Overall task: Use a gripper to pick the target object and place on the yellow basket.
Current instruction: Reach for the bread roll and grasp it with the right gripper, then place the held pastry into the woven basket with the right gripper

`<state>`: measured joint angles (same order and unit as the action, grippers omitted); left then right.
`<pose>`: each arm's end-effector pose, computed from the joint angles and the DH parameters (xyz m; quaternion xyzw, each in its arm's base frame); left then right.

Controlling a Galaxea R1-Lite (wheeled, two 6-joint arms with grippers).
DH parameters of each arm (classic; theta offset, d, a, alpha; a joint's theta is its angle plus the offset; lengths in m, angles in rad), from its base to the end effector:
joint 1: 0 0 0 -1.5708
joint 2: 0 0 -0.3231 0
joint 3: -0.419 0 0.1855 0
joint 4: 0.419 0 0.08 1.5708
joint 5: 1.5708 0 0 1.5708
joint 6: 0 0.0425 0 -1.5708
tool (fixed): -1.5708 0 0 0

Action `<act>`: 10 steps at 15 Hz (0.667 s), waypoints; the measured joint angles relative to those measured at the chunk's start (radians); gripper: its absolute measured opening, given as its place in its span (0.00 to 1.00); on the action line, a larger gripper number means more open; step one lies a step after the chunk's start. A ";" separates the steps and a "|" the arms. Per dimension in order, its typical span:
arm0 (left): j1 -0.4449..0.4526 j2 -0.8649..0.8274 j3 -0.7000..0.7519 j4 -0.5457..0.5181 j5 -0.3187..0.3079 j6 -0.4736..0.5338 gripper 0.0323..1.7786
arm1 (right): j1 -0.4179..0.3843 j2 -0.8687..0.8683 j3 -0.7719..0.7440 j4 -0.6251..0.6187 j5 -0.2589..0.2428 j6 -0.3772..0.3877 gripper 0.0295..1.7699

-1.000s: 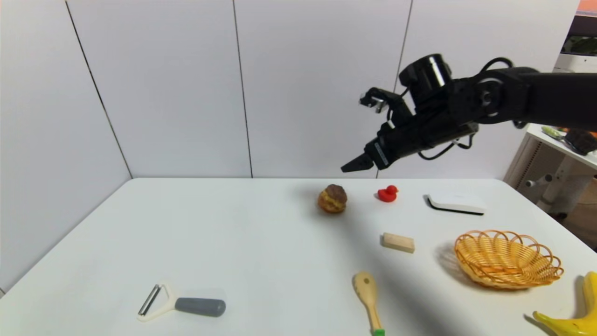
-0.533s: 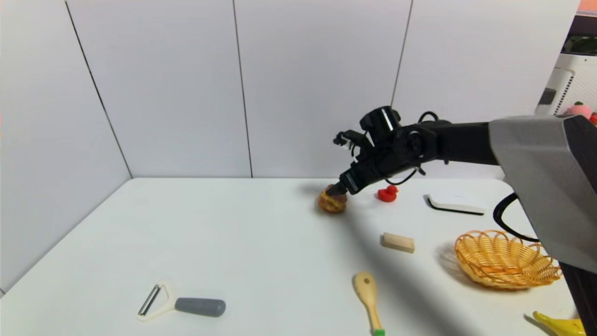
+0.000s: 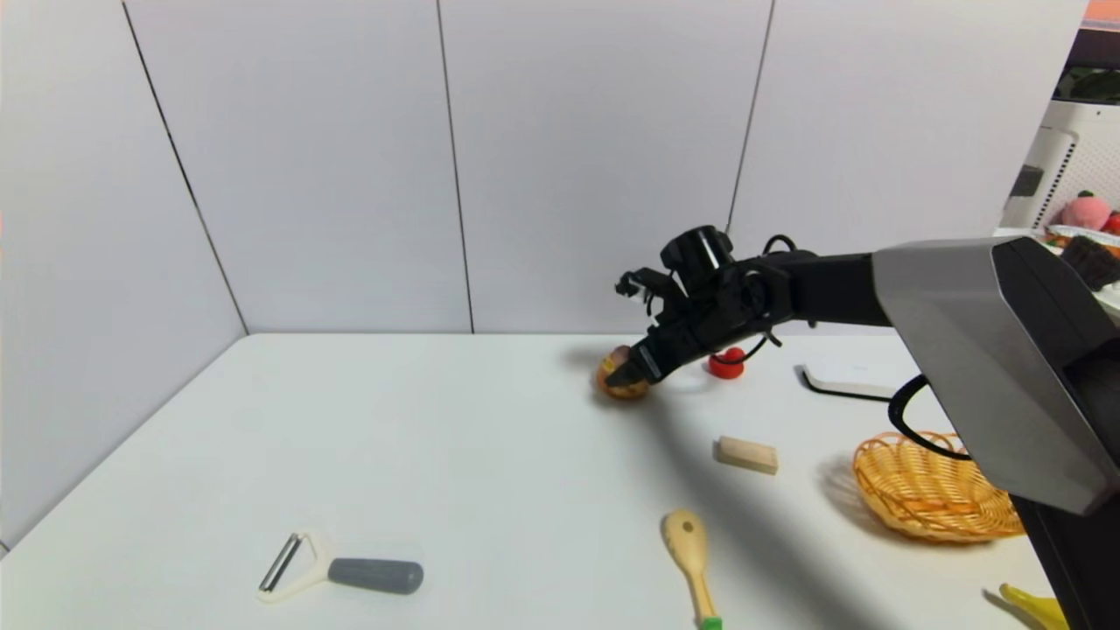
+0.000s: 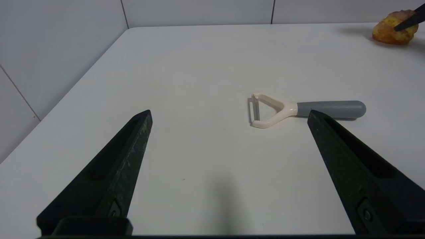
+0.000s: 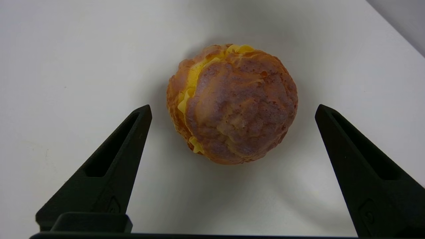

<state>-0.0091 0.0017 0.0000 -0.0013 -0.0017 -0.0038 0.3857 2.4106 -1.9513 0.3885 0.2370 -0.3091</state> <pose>-0.0310 0.0002 0.0757 -0.0019 0.0002 -0.0054 1.0000 0.4652 0.1997 0.1173 -0.1638 0.3623 0.3390 0.8526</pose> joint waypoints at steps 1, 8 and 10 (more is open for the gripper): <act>0.000 0.000 0.000 0.000 0.000 0.000 0.95 | 0.000 0.004 0.000 0.000 0.000 0.000 0.86; 0.000 0.000 0.000 0.000 0.000 0.000 0.95 | -0.001 0.013 0.003 0.010 0.000 0.001 0.38; 0.000 0.000 0.000 0.000 0.000 0.000 0.95 | -0.003 -0.004 0.004 0.022 0.000 0.000 0.33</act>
<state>-0.0091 0.0017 0.0000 -0.0013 -0.0017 -0.0043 0.3828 2.4064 -1.9468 0.4109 0.2370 -0.3087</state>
